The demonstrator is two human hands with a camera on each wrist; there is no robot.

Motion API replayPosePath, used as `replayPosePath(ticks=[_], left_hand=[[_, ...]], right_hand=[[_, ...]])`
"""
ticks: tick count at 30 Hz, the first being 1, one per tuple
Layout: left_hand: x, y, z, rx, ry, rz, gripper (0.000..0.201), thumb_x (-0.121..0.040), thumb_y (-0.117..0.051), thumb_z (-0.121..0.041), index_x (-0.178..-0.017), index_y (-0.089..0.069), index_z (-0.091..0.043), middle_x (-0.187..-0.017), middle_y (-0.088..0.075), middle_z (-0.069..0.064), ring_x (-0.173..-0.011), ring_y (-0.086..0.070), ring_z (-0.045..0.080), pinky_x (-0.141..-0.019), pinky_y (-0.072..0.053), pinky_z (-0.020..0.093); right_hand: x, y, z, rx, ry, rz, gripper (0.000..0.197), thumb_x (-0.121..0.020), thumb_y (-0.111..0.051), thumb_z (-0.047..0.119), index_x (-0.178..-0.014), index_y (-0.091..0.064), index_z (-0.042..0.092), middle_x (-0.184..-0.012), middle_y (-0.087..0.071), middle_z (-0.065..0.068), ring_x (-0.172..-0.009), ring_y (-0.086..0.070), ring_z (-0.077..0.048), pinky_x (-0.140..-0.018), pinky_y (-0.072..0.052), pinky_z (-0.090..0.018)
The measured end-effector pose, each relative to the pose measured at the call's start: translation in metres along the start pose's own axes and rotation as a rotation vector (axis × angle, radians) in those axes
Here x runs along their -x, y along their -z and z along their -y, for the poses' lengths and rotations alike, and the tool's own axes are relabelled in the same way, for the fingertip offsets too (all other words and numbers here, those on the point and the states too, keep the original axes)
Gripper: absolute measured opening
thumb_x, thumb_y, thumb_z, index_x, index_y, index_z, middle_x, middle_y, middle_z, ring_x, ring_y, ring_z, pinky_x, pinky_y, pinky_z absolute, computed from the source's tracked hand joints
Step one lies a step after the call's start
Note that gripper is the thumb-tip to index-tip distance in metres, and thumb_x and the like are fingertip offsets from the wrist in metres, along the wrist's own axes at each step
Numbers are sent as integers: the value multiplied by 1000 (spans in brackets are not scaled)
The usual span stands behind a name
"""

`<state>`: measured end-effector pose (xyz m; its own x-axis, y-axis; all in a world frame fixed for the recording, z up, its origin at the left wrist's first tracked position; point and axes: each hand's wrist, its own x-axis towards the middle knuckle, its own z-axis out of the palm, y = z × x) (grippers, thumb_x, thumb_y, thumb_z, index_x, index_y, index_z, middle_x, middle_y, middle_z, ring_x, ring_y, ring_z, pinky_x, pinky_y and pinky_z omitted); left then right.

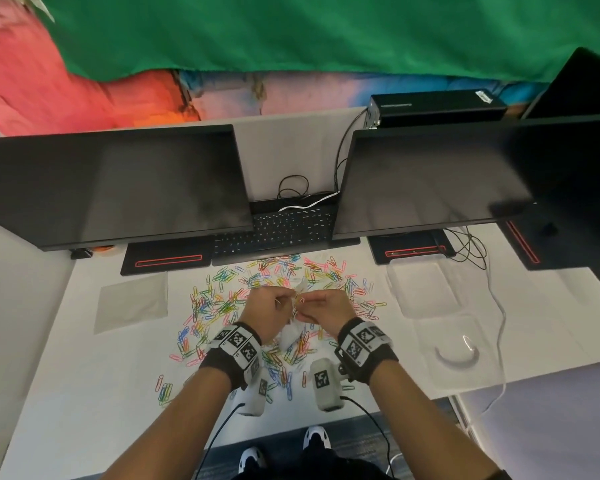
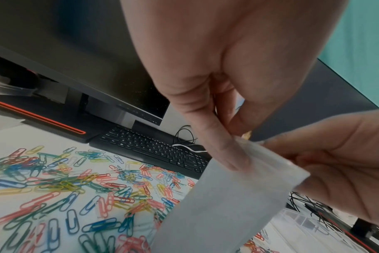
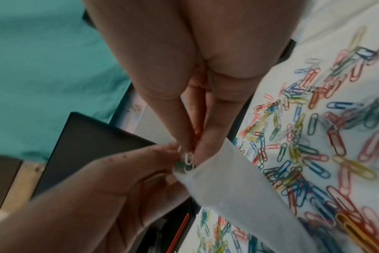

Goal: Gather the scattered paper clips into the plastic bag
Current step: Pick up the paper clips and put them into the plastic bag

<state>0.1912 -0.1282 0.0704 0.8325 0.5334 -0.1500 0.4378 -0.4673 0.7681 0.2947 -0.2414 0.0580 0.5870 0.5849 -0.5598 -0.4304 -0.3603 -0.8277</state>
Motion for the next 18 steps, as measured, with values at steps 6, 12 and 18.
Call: replayPosePath(ticks=[6, 12, 18], left_hand=[[-3, -3, 0, -15, -28, 4, 28, -92, -54, -3, -108, -74, -11, -81, -76, 9, -63, -69, 16, -59, -50, 9], [-3, -2, 2, -14, -106, 18, 26, -92, -56, -5, -108, -75, -13, -83, -75, 6, -67, -69, 14, -74, -59, 32], [-5, -1, 5, 17, -86, 6, 27, -93, -56, -6, -113, -72, -13, -78, -74, 4, -68, -69, 15, -73, -60, 35]], right_hand=[[-5, -8, 2, 485, 160, -107, 6, -76, -72, 5, -81, -76, 6, -61, -66, 0, -45, -55, 3, -45, -42, -11], [-1, -13, 9, 664, 209, -132, 11, -78, -69, 5, -69, -75, 6, -54, -63, -1, -43, -52, -9, -43, -45, -15], [-3, -15, 9, 710, 253, -161, 20, -85, -59, 1, -96, -76, 4, -88, -72, -8, -75, -60, -14, -66, -47, -17]])
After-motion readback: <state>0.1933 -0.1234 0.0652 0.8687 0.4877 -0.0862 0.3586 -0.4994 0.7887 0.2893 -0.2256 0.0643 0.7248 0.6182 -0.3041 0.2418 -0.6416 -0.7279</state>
